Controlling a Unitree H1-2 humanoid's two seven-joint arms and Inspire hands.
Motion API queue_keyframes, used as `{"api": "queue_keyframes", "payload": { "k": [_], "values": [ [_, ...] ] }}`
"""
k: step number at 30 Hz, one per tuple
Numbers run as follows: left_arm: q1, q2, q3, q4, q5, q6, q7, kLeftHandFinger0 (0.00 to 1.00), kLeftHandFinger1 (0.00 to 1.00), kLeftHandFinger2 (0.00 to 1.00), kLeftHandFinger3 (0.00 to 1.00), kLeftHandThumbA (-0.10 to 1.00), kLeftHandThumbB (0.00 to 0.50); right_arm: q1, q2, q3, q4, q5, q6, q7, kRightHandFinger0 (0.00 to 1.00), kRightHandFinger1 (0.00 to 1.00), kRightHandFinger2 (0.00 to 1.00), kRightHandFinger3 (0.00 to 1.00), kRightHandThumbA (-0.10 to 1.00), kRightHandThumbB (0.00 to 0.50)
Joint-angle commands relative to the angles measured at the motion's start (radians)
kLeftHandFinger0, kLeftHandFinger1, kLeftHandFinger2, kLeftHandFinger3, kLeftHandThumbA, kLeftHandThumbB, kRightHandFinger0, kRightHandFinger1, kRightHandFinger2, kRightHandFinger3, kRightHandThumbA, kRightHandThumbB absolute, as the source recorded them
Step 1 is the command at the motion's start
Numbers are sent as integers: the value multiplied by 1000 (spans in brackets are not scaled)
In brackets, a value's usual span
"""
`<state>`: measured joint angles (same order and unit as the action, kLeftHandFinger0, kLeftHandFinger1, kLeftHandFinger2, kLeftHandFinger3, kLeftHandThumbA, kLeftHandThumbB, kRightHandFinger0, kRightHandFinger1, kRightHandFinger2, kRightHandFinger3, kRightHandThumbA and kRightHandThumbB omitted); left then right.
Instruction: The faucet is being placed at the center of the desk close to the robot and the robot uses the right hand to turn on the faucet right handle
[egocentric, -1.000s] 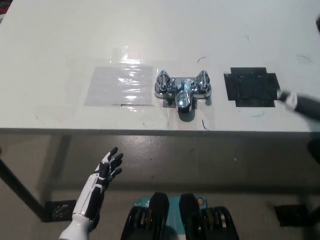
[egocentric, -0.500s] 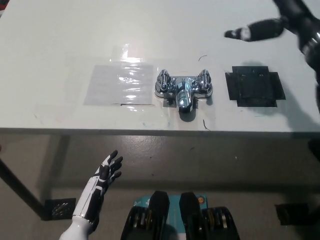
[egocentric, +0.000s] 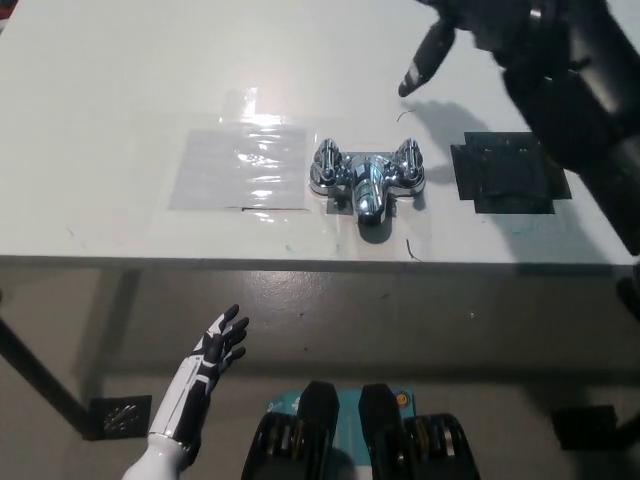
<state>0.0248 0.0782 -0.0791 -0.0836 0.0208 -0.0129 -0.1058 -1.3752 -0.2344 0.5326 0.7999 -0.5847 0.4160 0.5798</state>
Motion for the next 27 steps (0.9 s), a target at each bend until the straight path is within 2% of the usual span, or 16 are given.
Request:
{"api": "queue_keyframes", "payload": {
  "k": [1, 6, 9, 11, 14, 16, 17, 20, 22, 24, 25, 26, 27],
  "values": [
    [-5, 4, -7, -26, 3, -61, -8, 1000, 1000, 1000, 1000, 1000, 127, -178, 35, 52, 113, -92, 54, 50, 1000, 1000, 1000, 1000, 1000, 357],
    [-8, 8, -7, -25, 24, -72, 3, 1000, 1000, 1000, 1000, 1000, 130, -202, 58, 81, 234, -51, 19, 53, 1000, 1000, 1000, 1000, 1000, 355],
    [-10, 6, -11, -23, 29, -74, 3, 1000, 1000, 1000, 1000, 994, 141, -177, 65, 48, 242, -29, 38, 11, 1000, 1000, 1000, 1000, 1000, 441],
    [-10, 5, -13, -22, 35, -77, 4, 1000, 1000, 1000, 1000, 999, 134, -177, 69, 59, 260, -37, 31, 20, 1000, 1000, 1000, 1000, 1000, 452],
    [-12, 7, -10, -18, 29, -87, 1, 1000, 1000, 1000, 1000, 990, 123, -178, 89, 45, 308, -49, 54, -15, 1000, 1000, 1000, 1000, 1000, 425],
    [-12, 6, -9, -18, 29, -91, 3, 1000, 1000, 1000, 1000, 985, 119, -186, 100, 49, 353, -39, 54, -5, 1000, 1000, 1000, 1000, 1000, 374],
    [-15, 7, -6, -20, 23, -87, 1, 1000, 1000, 1000, 1000, 973, 121, -192, 102, 62, 373, -37, 23, 17, 1000, 1000, 1000, 1000, 1000, 325],
    [-17, 8, -6, -19, 27, -91, 2, 1000, 1000, 1000, 1000, 980, 116, -198, 115, 56, 429, -24, -9, 17, 1000, 1000, 1000, 1000, 1000, 316],
    [-19, 9, -6, -10, 25, -103, -1, 1000, 1000, 1000, 1000, 988, 106, -195, 121, 8, 456, 22, -1, 17, 1000, 1000, 1000, 1000, 1000, 280],
    [-20, 9, -6, -9, 28, -102, 1, 1000, 1000, 1000, 1000, 992, 109, -187, 119, -13, 458, 36, -7, 12, 1000, 1000, 1000, 1000, 1000, 268],
    [-20, 9, -7, -8, 30, -104, 0, 1000, 1000, 1000, 1000, 999, 101, -186, 120, -7, 468, 29, -19, 16, 1000, 1000, 1000, 1000, 1000, 280],
    [-20, 9, -7, -8, 27, -104, -1, 1000, 1000, 1000, 1000, 1000, 101, -189, 126, 1, 482, 19, -13, 23, 1000, 1000, 1000, 1000, 1000, 314],
    [-20, 9, -7, -9, 25, -104, -2, 1000, 1000, 1000, 1000, 1000, 101, -191, 128, 2, 488, 15, -9, 25, 1000, 1000, 1000, 1000, 1000, 315]
  ]
}}
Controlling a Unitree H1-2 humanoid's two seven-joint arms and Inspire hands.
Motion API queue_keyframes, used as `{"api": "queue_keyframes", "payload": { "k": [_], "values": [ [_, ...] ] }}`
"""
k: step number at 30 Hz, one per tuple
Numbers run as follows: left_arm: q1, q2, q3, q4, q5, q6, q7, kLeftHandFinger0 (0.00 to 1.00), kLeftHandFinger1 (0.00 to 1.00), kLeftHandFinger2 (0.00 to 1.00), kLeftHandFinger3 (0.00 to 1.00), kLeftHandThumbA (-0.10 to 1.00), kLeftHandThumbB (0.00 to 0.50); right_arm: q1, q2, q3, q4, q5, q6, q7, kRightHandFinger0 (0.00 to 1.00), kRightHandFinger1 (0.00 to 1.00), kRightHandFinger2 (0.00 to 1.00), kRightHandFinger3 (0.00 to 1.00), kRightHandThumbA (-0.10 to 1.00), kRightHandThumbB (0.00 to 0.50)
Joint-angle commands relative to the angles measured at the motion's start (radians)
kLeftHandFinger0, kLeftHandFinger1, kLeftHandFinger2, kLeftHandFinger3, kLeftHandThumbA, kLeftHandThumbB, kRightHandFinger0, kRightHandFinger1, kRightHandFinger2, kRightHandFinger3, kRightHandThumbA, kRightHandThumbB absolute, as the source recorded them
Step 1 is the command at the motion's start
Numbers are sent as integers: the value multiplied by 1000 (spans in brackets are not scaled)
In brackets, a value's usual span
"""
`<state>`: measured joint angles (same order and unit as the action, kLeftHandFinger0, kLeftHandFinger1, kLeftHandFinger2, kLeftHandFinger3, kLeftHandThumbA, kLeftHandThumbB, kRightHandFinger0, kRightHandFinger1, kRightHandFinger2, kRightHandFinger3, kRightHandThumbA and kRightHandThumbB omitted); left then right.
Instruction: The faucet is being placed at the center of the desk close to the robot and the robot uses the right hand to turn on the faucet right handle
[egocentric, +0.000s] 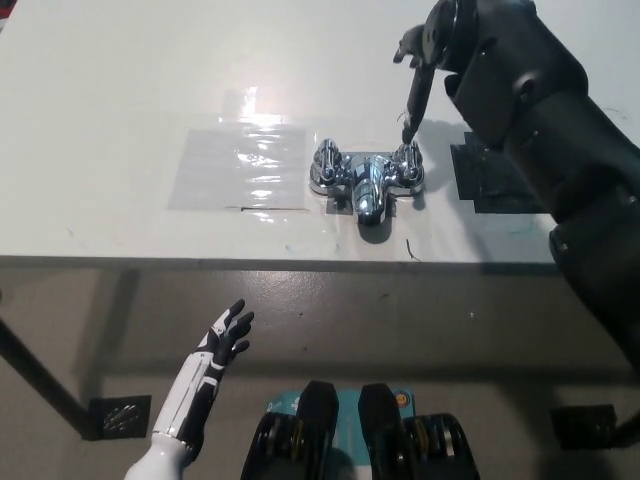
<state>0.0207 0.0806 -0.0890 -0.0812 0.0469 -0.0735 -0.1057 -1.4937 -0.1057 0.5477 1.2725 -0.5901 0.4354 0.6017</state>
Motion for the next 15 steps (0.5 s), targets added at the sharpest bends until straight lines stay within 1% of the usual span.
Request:
{"api": "queue_keyframes", "payload": {
  "k": [1, 2, 3, 4, 6, 7, 8, 9, 10, 13, 15],
  "values": [
    [-16, 7, 4, -12, 1, -43, 0, 1000, 1000, 1000, 1000, 1000, 107, -69, 4, 2, 21, 5, -36, -16, 1000, 1000, 1000, 1000, 1000, 333],
    [-16, 6, 2, -15, 3, -39, 0, 1000, 1000, 1000, 1000, 1000, 105, -65, 7, 7, 27, -2, -38, -32, 1000, 1000, 1000, 1000, 1000, 350],
    [-18, 5, 1, -15, 6, -39, 1, 1000, 1000, 1000, 1000, 1000, 104, -59, 12, 12, 25, -13, -23, -73, 1000, 1000, 1000, 1000, 1000, 387],
    [-17, 7, 1, -14, 8, -42, 1, 1000, 1000, 1000, 1000, 1000, 104, -53, 15, 11, 23, -16, -10, -101, 1000, 1000, 1000, 1000, 1000, 409],
    [-16, 8, 1, -16, 8, -39, 0, 1000, 1000, 1000, 1000, 1000, 99, -45, 16, 13, 15, -22, -4, -131, 1000, 1000, 1000, 1000, 1000, 427],
    [-16, 9, 2, -15, 5, -39, -2, 1000, 1000, 1000, 1000, 1000, 99, -48, 16, 16, 16, -23, -11, -124, 1000, 1000, 1000, 1000, 1000, 407],
    [-18, 9, 3, -13, 3, -41, -2, 1000, 1000, 1000, 1000, 1000, 99, -54, 14, 0, 22, -3, -24, -101, 1000, 1000, 1000, 1000, 1000, 372],
    [-18, 10, 3, -14, 3, -41, -2, 1000, 1000, 1000, 1000, 1000, 99, -60, 11, -19, 28, 19, -34, -79, 1000, 1000, 1000, 1000, 1000, 354],
    [-19, 11, 3, -14, 4, -41, -2, 1000, 1000, 1000, 1000, 1000, 101, -66, 13, -19, 37, 20, -31, -68, 1000, 1000, 1000, 1000, 1000, 353],
    [-19, 12, 3, -13, 6, -39, -1, 1000, 1000, 1000, 1000, 1000, 102, -62, 15, -12, 33, 2, -27, -100, 1000, 1000, 1000, 1000, 1000, 376],
    [-17, 10, 4, -15, -5, -35, -4, 1000, 1000, 1000, 1000, 1000, 99, -50, 14, -13, 22, -4, -13, -134, 1000, 1000, 1000, 1000, 1000, 408]
  ]
}}
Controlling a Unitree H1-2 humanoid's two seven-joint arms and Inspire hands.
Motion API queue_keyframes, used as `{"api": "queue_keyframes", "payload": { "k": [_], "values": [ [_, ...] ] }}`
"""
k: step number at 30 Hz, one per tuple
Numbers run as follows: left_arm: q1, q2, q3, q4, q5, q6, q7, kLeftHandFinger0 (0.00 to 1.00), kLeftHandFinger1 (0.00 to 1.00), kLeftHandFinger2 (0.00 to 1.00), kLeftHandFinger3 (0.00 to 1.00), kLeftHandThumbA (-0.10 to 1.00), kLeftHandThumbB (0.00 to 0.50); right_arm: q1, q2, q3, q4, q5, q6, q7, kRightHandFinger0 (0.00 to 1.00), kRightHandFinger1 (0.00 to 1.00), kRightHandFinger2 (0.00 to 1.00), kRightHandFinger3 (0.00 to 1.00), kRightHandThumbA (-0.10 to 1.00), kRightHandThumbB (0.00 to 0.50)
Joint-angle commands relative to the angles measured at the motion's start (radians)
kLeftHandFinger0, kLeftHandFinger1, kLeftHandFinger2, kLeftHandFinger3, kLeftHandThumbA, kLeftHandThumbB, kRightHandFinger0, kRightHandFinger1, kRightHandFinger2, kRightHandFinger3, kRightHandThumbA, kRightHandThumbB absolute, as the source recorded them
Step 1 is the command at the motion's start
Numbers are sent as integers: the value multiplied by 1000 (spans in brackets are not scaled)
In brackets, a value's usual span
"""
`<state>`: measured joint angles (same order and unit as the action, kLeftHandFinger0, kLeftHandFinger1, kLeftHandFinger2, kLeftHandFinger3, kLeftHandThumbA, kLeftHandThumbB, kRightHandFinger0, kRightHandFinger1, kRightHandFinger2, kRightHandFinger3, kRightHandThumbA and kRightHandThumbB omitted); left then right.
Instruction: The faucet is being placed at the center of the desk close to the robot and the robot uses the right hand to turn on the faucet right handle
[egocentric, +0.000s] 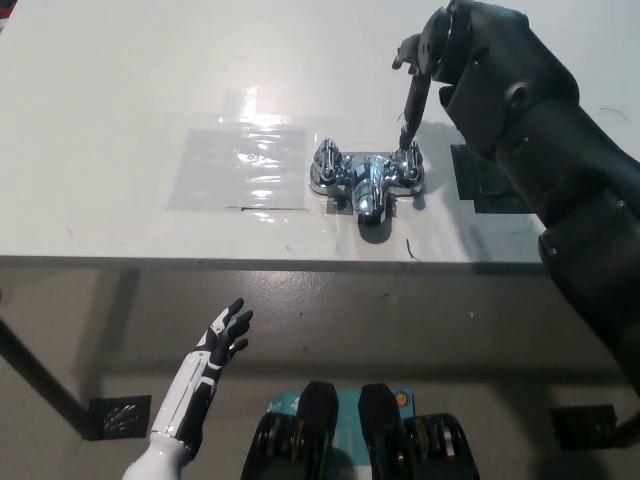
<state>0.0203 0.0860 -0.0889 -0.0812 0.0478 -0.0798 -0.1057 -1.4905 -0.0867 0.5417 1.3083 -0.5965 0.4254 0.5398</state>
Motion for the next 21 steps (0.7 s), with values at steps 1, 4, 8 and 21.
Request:
{"api": "queue_keyframes", "payload": {
  "k": [1, 4, 8, 21],
  "values": [
    [-16, 5, 4, -14, -13, -33, -7, 1000, 1000, 1000, 1000, 997, 91, -49, -3, -3, -16, -1, 1, -74, 1000, 1000, 1000, 1000, 1000, 405],
    [-16, 3, 1, -15, -9, -32, -6, 1000, 1000, 1000, 1000, 1000, 98, -39, -5, 12, -6, -9, -41, -51, 1000, 1000, 1000, 1000, 1000, 357],
    [-17, 3, 2, -15, -5, -35, -3, 1000, 1000, 1000, 1000, 1000, 104, -38, -6, 9, 2, 0, -64, -33, 1000, 1000, 1000, 1000, 1000, 316],
    [-20, 4, 0, -26, 4, -18, -1, 1000, 1000, 1000, 1000, 988, 107, -19, -5, -19, 11, 26, -101, -26, 1000, 1000, 1000, 1000, 1000, 271]
  ]
}}
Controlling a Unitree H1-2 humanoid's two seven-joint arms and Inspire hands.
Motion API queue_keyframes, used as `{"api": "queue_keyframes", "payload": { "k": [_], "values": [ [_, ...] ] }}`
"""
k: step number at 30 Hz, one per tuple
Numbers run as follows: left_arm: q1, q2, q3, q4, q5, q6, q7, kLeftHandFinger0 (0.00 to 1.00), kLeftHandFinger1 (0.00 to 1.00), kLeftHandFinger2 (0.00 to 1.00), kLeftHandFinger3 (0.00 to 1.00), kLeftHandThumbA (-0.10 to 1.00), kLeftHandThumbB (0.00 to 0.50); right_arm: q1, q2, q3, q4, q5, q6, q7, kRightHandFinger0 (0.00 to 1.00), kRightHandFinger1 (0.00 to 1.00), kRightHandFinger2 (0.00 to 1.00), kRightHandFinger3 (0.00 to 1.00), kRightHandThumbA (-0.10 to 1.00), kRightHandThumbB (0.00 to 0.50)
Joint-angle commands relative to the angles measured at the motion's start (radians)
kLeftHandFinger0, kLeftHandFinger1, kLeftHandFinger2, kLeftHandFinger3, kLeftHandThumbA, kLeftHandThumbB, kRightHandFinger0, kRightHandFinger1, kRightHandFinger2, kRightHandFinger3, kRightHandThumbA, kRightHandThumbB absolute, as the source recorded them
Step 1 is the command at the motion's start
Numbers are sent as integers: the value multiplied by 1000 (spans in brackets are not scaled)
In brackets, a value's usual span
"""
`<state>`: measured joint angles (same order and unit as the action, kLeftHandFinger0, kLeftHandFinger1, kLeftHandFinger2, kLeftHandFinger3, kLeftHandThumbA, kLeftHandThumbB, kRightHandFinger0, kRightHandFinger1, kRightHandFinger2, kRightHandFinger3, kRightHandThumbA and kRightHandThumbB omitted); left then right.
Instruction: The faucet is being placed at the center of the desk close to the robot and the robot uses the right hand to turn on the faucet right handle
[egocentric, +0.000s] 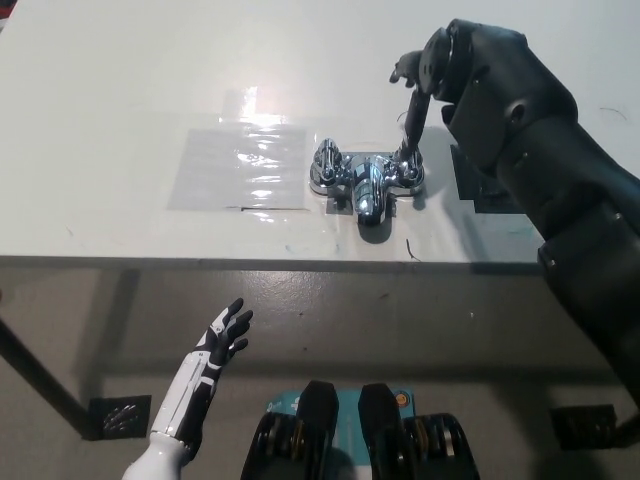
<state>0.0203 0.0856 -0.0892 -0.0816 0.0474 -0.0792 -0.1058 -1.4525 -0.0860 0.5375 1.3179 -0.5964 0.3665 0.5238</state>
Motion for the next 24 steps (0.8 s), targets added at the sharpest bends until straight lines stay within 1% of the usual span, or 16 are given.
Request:
{"api": "queue_keyframes", "payload": {
  "k": [1, 5, 6, 10, 11, 13, 15, 16, 19, 22, 24],
  "values": [
    [-21, 4, 0, -25, 5, -19, -2, 1000, 1000, 1000, 1000, 989, 105, -56, -4, -14, 4, 23, -42, -18, 1000, 1000, 1000, 1000, 1000, 279],
    [-22, 6, 2, -28, 0, -13, -4, 1000, 1000, 1000, 1000, 990, 117, -59, 4, -34, 21, 42, -44, -9, 1000, 1000, 1000, 1000, 1000, 271],
    [-22, 5, 1, -29, 1, -9, -4, 1000, 1000, 1000, 1000, 991, 117, -54, 4, -28, 19, 35, -42, -19, 1000, 1000, 1000, 1000, 1000, 283],
    [-24, 9, 0, -26, 9, -14, -3, 1000, 1000, 1000, 1000, 998, 124, -47, 9, -9, 31, 21, -52, -20, 1000, 1000, 1000, 1000, 1000, 288],
    [-25, 9, 0, -26, 6, -14, -5, 1000, 1000, 1000, 1000, 1000, 120, -42, 12, -4, 34, 16, -49, -25, 1000, 1000, 1000, 1000, 1000, 299],
    [-24, 9, 0, -28, 0, -14, -7, 1000, 1000, 1000, 1000, 995, 107, -38, 14, -1, 38, 15, -43, -30, 1000, 1000, 1000, 1000, 1000, 302],
    [-26, 11, 0, -29, 0, -15, -8, 1000, 1000, 1000, 1000, 997, 107, -36, 19, 15, 48, 0, -28, -43, 1000, 1000, 1000, 1000, 1000, 325],
    [-26, 11, 0, -31, 0, -14, -8, 1000, 1000, 1000, 1000, 998, 107, -34, 20, 15, 49, 1, -23, -47, 1000, 1000, 1000, 1000, 1000, 328],
    [-28, 11, 2, -36, -2, -6, -8, 1000, 1000, 1000, 1000, 1000, 122, -33, 20, 22, 57, 3, -34, -41, 1000, 1000, 1000, 1000, 1000, 318],
    [-30, 12, -1, -41, 2, -2, -9, 1000, 1000, 1000, 1000, 1000, 123, -25, 18, 27, 61, 3, -43, -48, 1000, 1000, 1000, 1000, 1000, 307],
    [-28, 13, -2, -46, 6, 1, -8, 1000, 1000, 1000, 1000, 1000, 118, -19, 19, 35, 63, -4, -34, -71, 1000, 1000, 1000, 1000, 1000, 323]
  ]
}}
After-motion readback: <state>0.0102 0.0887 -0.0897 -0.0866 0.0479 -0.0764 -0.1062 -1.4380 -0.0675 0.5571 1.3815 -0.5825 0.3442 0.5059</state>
